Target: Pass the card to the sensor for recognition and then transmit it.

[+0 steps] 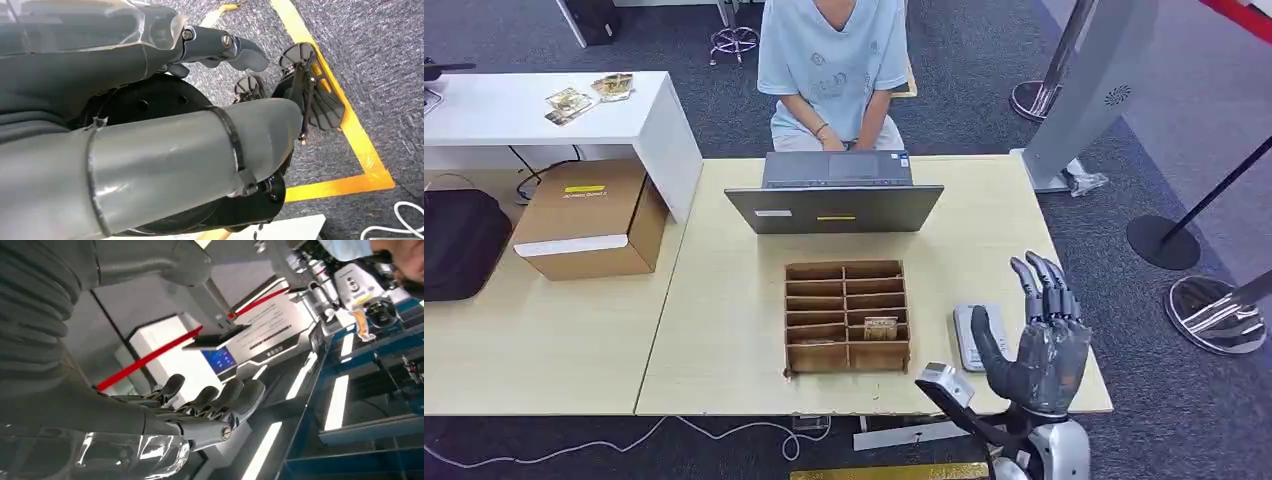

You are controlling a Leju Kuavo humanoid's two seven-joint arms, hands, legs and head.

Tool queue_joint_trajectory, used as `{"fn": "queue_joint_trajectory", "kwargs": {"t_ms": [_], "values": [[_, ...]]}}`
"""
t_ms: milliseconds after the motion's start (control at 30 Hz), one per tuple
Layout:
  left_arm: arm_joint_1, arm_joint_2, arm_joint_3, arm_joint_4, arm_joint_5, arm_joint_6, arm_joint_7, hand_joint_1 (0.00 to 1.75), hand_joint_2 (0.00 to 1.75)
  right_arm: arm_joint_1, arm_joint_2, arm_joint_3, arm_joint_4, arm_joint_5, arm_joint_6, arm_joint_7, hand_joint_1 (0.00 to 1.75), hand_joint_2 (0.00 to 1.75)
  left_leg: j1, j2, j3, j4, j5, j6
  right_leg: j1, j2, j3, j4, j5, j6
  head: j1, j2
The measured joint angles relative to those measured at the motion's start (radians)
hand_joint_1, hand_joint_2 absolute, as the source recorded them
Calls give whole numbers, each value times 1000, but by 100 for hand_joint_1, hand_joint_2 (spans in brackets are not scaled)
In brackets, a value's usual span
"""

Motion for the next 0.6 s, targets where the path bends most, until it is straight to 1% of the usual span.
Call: {"fn": "queue_joint_trajectory", "kwargs": {"t_ms": [33, 67, 100, 167, 200, 233, 267, 300, 333, 367, 400, 467, 500, 533, 600], "values": [[0, 0, 0, 0, -2, 0, 0, 0, 0, 0, 0, 0, 3, 30, 0, 17, 44, 175, 0, 0, 0, 0, 0, 0, 0, 0, 0, 0, 0, 0, 0, 0], [0, 0, 0, 0, -2, 1, 0, 0, 0, 0, 0, 2, 7, 52, 3, 34, 98, 175, 0, 0, 0, 0, 0, 0, 0, 0, 0, 0, 0, 0, 0, 0], [0, 0, 0, 0, -3, 1, 0, 0, 0, -1, 0, 3, 10, 67, 5, 49, 112, 175, 0, 0, 0, 0, 0, 0, 0, 0, 0, 0, 0, 0, 0, 0], [0, 0, 0, 0, -7, 2, 1, 0, 0, -3, 0, 10, 19, 96, 15, 81, 117, 175, 0, 0, 0, 0, 0, 0, 0, 0, 0, 0, 0, 0, 0, 0], [-1, 0, 0, 0, -10, 2, 3, 0, 0, -5, 0, 13, 23, 104, 23, 91, 99, 175, 0, 0, 0, 0, 0, 0, 0, 0, 0, 0, 0, 0, 0, 0], [-1, 0, 0, 0, -12, 4, 5, 0, 0, -7, 0, 16, 26, 109, 29, 98, 91, 175, 0, 0, 0, 0, 0, 0, 0, 0, 0, 0, 0, 0, 0, 0], [-1, 0, 0, 0, -13, 6, 5, 0, 0, -8, 0, 21, 29, 113, 39, 105, 70, 175, 0, 0, 0, 0, 0, 0, 0, 0, 0, 0, 0, 0, 0, 0], [-1, 0, 0, 0, -13, 9, 5, 0, 0, -8, 0, 24, 31, 118, 44, 108, 65, 175, 0, 0, 0, 0, 0, 0, 0, 0, 0, 0, 0, 0, 0, 0], [-2, 0, 0, 0, -13, 14, 5, 0, 0, -8, 0, 27, 33, 122, 48, 109, 65, 175, 0, 0, 0, 0, 0, 0, 0, 0, 0, 0, 0, 0, 0, 0], [-2, 0, 0, 0, -15, 14, 5, 0, 0, -8, 0, 30, 36, 128, 55, 111, 51, 175, 0, 0, 0, 0, 0, 0, 0, 0, 0, 0, 0, 0, 0, 0], [-2, -1, -1, 0, -18, 14, 5, 0, 0, -8, 0, 34, 39, 133, 58, 112, 44, 175, 0, 0, 0, 0, 0, 0, 0, 0, 0, 0, 0, 0, 0, 0], [-2, -2, -1, 0, -23, 14, 5, 0, 0, -8, 3, 44, 46, 143, 64, 112, 44, 175, 0, 0, 0, 0, 0, 0, 0, 0, 0, 0, 0, 0, 0, 0], [-2, -2, -1, 0, -26, 15, 5, 0, 0, -9, 4, 51, 52, 144, 72, 112, 49, 175, 0, 0, 0, 0, 0, 0, 0, 0, 0, 0, 0, 0, 0, 0], [-2, -2, -1, 0, -28, 18, 5, 0, 0, -12, 6, 58, 60, 148, 79, 112, 49, 175, 0, 0, 0, 0, 0, 0, 0, 0, 0, 0, 0, 0, 0, 0], [-2, -3, -1, 0, -31, 25, 7, 0, 0, -19, 6, 76, 82, 150, 93, 112, 42, 175, 0, 0, 0, 0, 0, 0, 0, 0, 0, 0, 0, 0, 0, 0]]}}
